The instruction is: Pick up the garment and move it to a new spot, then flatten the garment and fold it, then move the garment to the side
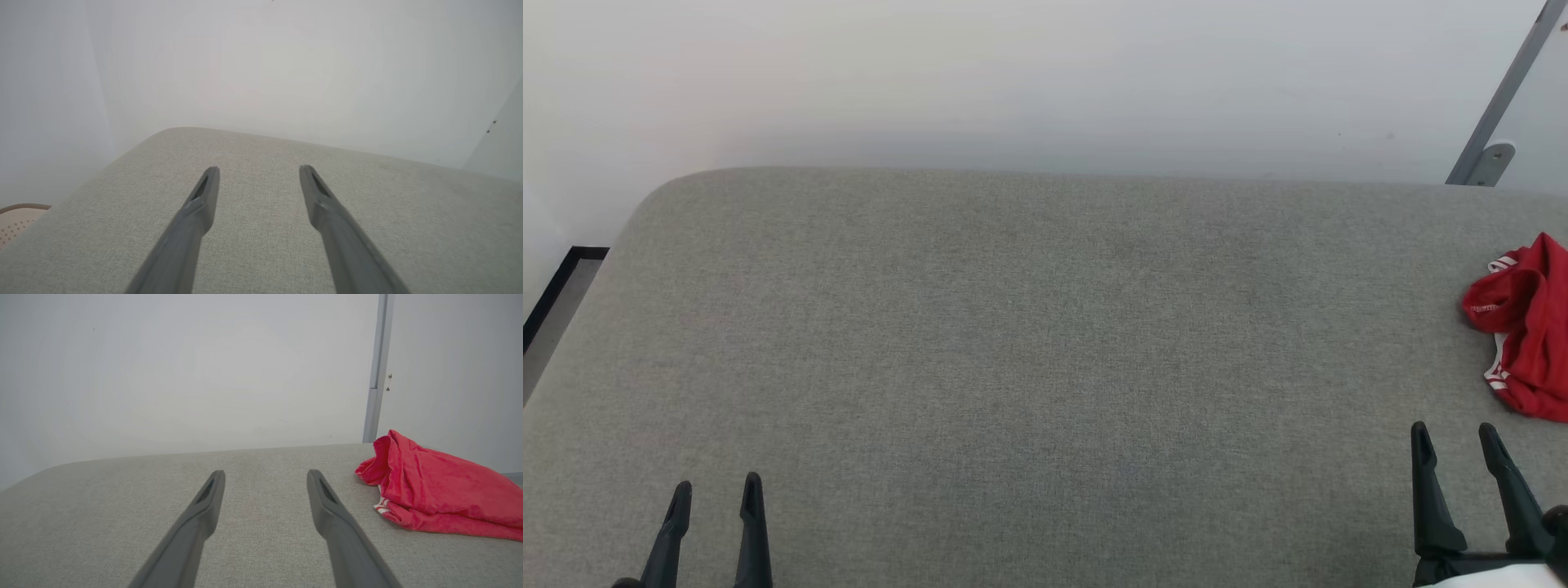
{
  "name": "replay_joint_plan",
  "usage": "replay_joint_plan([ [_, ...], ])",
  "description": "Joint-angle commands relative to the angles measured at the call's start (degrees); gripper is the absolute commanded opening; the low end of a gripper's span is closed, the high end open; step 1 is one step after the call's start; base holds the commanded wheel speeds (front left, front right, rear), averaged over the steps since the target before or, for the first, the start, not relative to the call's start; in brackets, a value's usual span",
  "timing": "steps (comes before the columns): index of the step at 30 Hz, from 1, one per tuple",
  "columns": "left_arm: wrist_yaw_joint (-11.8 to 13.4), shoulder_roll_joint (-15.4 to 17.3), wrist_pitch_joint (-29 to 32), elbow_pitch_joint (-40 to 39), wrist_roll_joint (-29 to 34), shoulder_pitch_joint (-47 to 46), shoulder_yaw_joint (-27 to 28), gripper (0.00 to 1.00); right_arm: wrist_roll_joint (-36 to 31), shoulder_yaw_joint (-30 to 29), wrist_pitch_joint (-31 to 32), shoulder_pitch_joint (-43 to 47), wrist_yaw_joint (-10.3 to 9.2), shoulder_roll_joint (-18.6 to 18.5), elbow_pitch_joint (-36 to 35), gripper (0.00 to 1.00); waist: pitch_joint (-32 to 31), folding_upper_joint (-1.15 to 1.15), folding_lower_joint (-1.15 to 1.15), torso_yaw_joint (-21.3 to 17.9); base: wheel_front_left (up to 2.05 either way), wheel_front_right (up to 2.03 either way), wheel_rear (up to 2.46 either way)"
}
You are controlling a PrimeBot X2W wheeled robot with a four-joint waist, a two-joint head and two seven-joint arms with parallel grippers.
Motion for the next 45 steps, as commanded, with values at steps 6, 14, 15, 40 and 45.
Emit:
replay_joint_plan([
  [6, -0.2, 0.2, -0.3, 0.3, 0.0, -0.6, -0.2, 1.0, 0.2, 0.2, -0.2, 0.9, -0.02, 0.4, -0.1, 1.0, -0.1, 0.0, 0.0, 0.2, 0.0, 0.0, 0.0],
  [14, 0.0, -0.5, 0.1, 1.3, -0.1, -0.1, -0.4, 0.0, 0.0, 0.8, 0.1, 1.0, 0.0, 0.4, 1.1, 0.0, -0.3, 0.0, 0.0, 0.5, 0.0, 0.0, 0.0],
  [15, 0.0, -0.8, 0.1, 1.9, -0.1, 0.1, -0.5, 0.0, 0.0, 0.9, 0.1, 1.0, 0.0, 0.6, 1.7, 0.0, -0.3, 0.0, 0.0, 0.5, 0.0, 0.0, 0.0],
  [40, 0.0, -0.9, 5.4, 6.9, -23.4, -6.3, -1.5, 0.0, 22.7, 0.8, 6.3, -3.9, 0.0, 1.7, 4.9, 0.0, -0.3, 0.0, 0.0, -0.6, 0.0, 0.0, 0.0],
  [45, -0.1, -1.0, 6.4, 7.8, -27.5, -7.6, -1.6, 0.0, 26.8, 0.8, 7.5, -4.8, 0.0, 1.9, 5.5, 0.0, -0.3, 0.0, 0.0, -0.9, 0.0, 0.0, 0.0],
])
